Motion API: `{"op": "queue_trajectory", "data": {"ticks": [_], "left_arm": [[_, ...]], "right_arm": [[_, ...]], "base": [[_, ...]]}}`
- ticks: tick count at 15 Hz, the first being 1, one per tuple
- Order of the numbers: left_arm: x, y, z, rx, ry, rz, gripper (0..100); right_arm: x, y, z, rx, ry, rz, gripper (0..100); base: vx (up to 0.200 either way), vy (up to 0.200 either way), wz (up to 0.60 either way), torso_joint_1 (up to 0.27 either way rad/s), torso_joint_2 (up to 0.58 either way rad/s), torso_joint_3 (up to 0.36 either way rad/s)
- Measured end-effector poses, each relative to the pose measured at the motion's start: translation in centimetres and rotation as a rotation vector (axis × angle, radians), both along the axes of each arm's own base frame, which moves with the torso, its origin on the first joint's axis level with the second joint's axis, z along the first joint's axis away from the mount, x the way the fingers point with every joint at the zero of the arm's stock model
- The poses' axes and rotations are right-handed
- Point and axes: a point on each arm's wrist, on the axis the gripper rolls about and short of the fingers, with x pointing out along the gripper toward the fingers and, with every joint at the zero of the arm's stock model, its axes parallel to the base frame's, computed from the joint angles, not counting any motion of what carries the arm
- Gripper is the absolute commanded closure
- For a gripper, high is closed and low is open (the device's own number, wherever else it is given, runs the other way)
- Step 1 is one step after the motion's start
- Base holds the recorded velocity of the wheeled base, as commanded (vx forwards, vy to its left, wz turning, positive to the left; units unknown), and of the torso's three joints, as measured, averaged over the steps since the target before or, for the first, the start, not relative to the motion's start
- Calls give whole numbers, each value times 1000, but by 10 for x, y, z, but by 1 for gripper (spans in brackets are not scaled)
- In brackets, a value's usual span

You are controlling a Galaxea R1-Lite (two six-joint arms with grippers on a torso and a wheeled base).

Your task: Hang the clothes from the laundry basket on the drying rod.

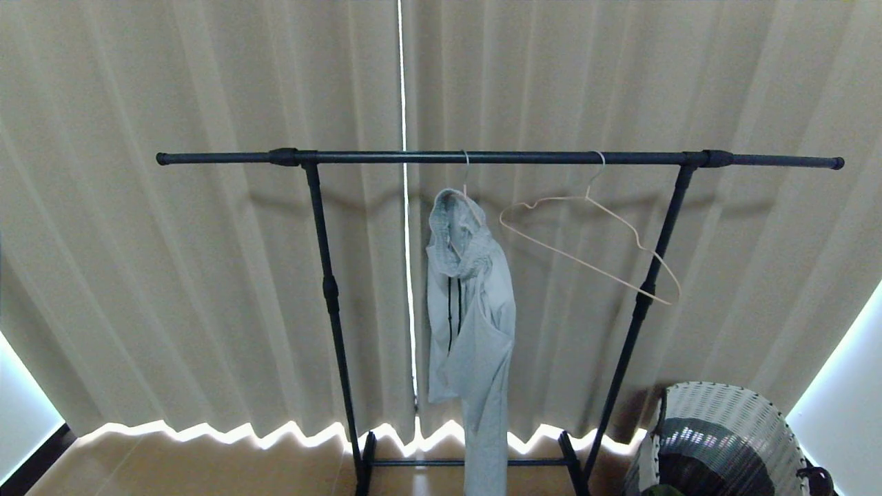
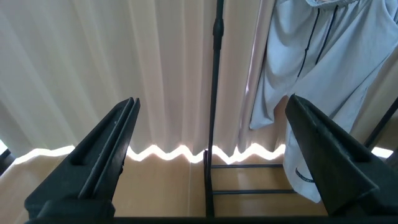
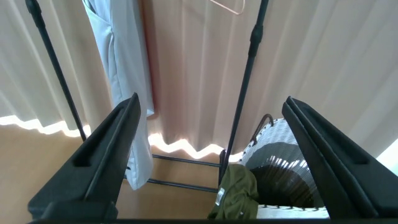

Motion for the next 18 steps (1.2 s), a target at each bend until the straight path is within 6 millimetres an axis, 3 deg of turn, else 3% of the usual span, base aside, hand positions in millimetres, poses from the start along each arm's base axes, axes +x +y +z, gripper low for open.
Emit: {"op": "queue_trajectory", "data": {"ticks": [7, 18], "left_arm": [[0, 0, 0, -2, 0, 0, 0], [0, 0, 0, -4, 0, 1, 0]], "right_arm": [[0, 0, 0, 0, -1, 0, 0], [0, 0, 0, 0, -1, 0, 0]], "base": [[0, 0, 0, -15, 36, 20], [0, 0, 0, -197, 471, 268]]}}
